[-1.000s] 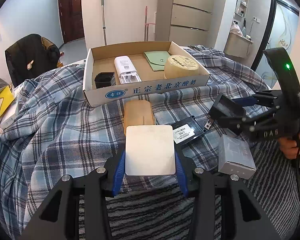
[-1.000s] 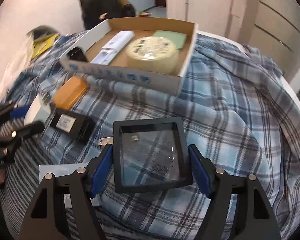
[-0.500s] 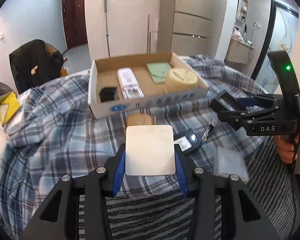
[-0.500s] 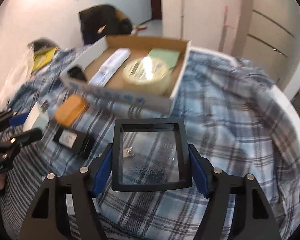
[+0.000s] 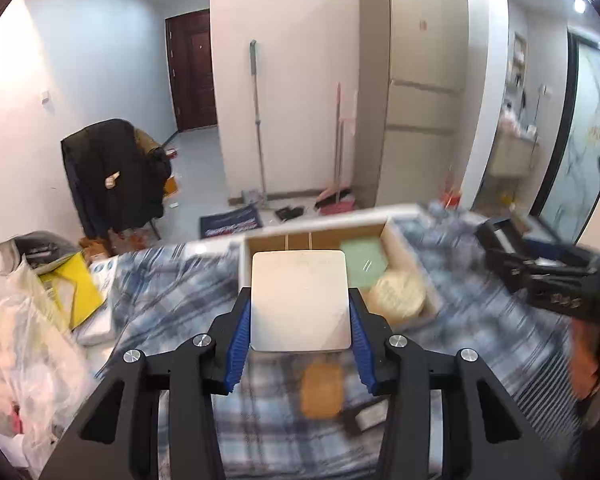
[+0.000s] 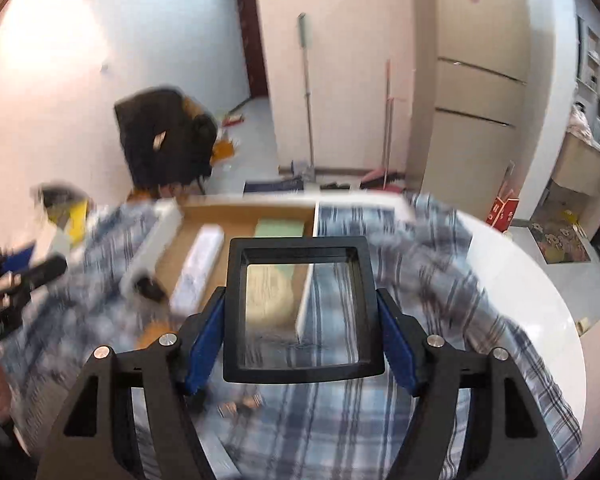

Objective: Organize rigid objects
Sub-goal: 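Carry the white plug and clear frame over the box with both grippers, then lower the plug and frame into the box and open both grippers, then move the right gripper to the blue-grey card box and grasp it, then grasp the black battery pack with the left gripper while the right gripper holds the card box, then carry the battery pack and card box over the box with both grippers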

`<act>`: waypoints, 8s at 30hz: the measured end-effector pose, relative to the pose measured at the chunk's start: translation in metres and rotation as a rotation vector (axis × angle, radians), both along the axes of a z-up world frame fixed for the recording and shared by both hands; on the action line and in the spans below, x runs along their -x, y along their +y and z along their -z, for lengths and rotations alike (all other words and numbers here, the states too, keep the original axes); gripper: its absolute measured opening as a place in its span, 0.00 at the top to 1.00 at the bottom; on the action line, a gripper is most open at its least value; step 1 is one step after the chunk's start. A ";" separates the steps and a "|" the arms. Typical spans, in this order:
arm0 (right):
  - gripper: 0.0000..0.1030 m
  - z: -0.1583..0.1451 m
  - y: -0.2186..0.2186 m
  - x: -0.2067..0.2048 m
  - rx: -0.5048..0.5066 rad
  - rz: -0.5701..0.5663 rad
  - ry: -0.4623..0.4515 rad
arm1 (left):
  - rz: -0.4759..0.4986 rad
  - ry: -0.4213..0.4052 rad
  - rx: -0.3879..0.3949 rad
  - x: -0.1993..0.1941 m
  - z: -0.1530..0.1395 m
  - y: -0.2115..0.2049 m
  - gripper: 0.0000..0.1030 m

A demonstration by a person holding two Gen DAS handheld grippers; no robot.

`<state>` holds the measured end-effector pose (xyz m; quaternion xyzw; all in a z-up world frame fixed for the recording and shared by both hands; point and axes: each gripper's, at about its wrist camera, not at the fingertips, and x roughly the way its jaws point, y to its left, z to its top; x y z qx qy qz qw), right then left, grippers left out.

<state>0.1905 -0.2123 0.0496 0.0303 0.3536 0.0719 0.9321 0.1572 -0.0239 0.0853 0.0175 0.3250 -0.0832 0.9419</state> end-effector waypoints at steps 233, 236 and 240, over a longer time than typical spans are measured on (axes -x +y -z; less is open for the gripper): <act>0.40 0.103 0.008 0.074 0.100 -0.145 0.133 | 0.318 0.149 -0.102 0.076 0.105 -0.030 0.65; 0.40 0.100 0.005 0.072 0.102 -0.119 0.134 | 0.298 0.133 -0.096 0.081 0.096 -0.022 0.65; 0.40 0.088 -0.008 0.068 0.085 -0.065 0.150 | 0.289 0.079 -0.084 0.085 0.078 -0.012 0.65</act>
